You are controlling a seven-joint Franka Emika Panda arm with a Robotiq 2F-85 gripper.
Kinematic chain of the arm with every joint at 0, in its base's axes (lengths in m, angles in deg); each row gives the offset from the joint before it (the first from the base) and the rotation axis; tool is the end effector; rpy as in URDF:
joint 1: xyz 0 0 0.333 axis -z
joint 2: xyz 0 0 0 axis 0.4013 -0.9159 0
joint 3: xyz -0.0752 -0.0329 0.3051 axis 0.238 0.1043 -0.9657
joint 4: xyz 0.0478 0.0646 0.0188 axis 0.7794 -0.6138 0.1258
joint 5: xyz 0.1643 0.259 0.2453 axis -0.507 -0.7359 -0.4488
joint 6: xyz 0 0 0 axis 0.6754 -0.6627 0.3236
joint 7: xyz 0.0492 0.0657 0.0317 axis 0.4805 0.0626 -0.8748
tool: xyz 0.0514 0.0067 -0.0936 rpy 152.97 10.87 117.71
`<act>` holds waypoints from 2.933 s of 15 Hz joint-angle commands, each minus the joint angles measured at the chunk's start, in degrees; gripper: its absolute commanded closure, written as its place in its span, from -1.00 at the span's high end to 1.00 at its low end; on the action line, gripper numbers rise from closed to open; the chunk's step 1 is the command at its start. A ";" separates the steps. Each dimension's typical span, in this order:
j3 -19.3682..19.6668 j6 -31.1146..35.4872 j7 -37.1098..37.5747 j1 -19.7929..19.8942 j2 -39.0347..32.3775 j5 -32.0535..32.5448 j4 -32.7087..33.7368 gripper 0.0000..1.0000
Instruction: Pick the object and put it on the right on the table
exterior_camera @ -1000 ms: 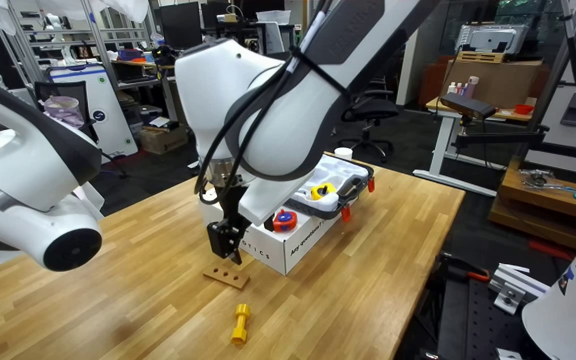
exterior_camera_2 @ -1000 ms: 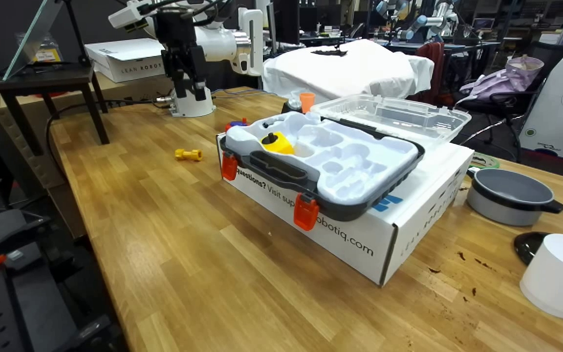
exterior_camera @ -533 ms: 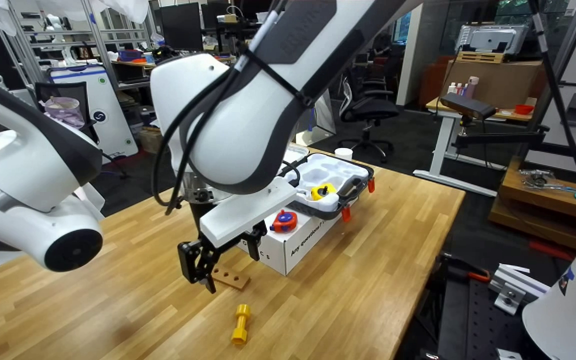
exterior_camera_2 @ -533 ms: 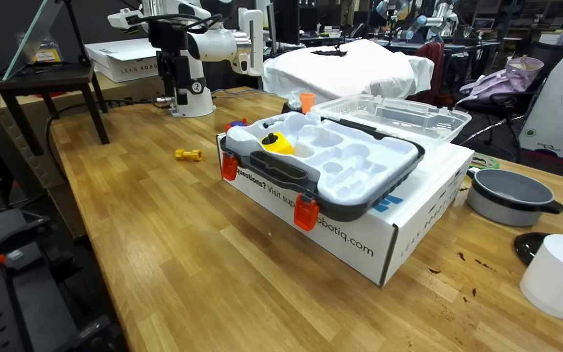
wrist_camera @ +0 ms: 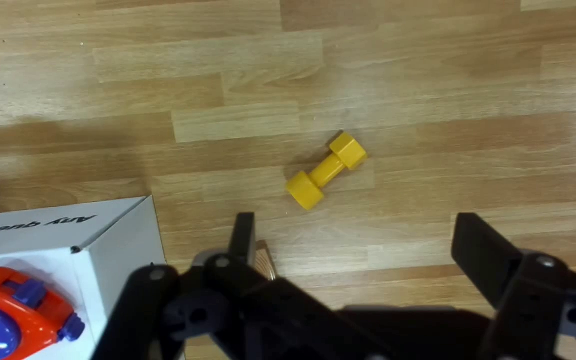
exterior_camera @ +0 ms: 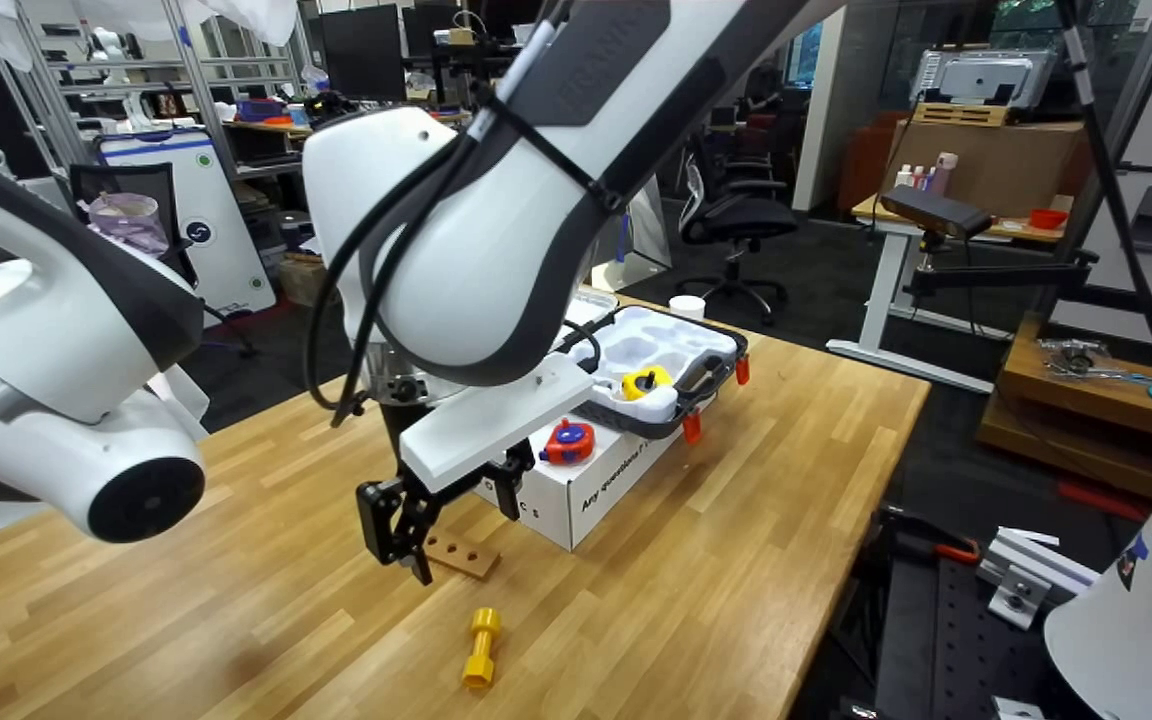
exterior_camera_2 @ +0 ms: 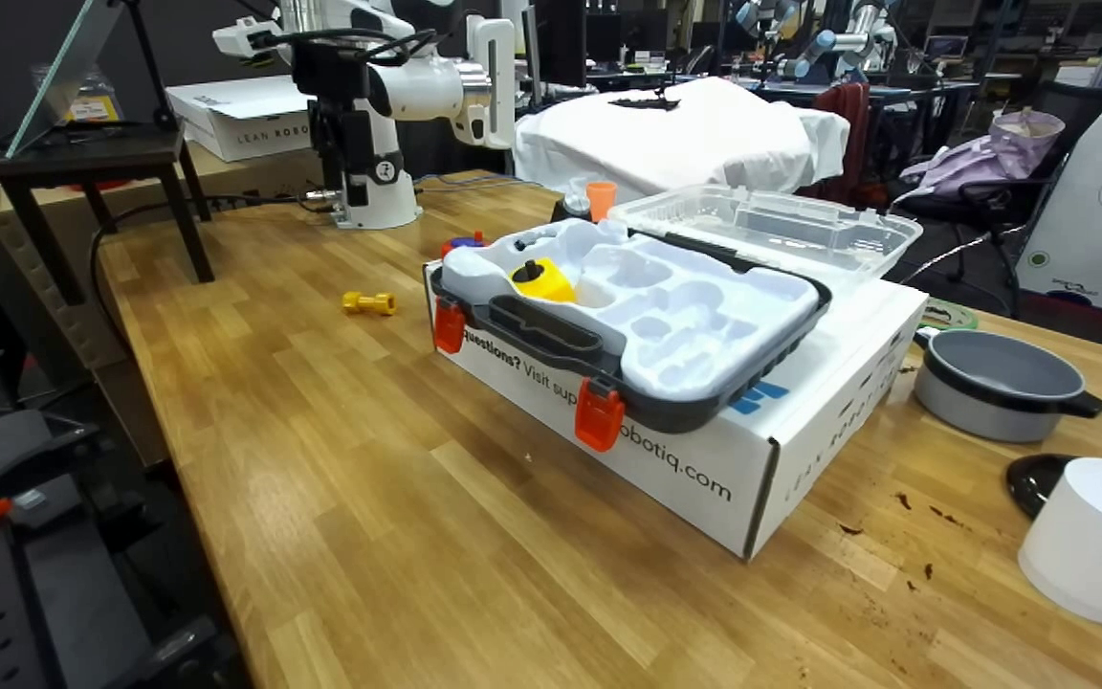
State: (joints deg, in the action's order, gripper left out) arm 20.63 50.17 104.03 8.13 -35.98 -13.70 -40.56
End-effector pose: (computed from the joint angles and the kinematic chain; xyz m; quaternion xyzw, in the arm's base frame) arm 0.5404 0.2375 0.2594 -0.9953 0.0872 0.0398 0.0120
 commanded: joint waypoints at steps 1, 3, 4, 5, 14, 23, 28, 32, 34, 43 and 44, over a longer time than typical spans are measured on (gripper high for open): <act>0.57 -0.01 -0.46 -0.41 -0.55 -1.42 0.75 1.00; 1.19 0.05 2.77 -0.56 -1.62 -2.57 1.50 1.00; 1.89 0.06 6.34 -0.92 -2.18 -3.18 1.64 1.00; 2.03 0.39 8.63 -0.92 -3.04 -4.21 1.90 1.00; 3.56 1.14 26.51 -2.37 -7.11 -3.75 3.75 1.00; 3.82 1.64 30.22 -1.73 -8.62 -5.61 4.88 1.00; 3.20 3.14 28.79 -0.42 -11.96 -8.49 6.57 1.00; 3.27 3.89 28.63 -0.99 -14.83 -8.90 8.41 1.00; 3.32 3.74 28.74 -1.21 -15.94 -8.78 9.07 1.00; 3.34 3.45 28.90 -1.40 -18.67 -8.80 10.90 1.00; 3.38 3.40 28.97 -1.42 -18.89 -8.79 10.99 1.00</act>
State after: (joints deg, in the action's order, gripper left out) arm 23.99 53.56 133.79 6.55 -54.06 -21.32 -30.50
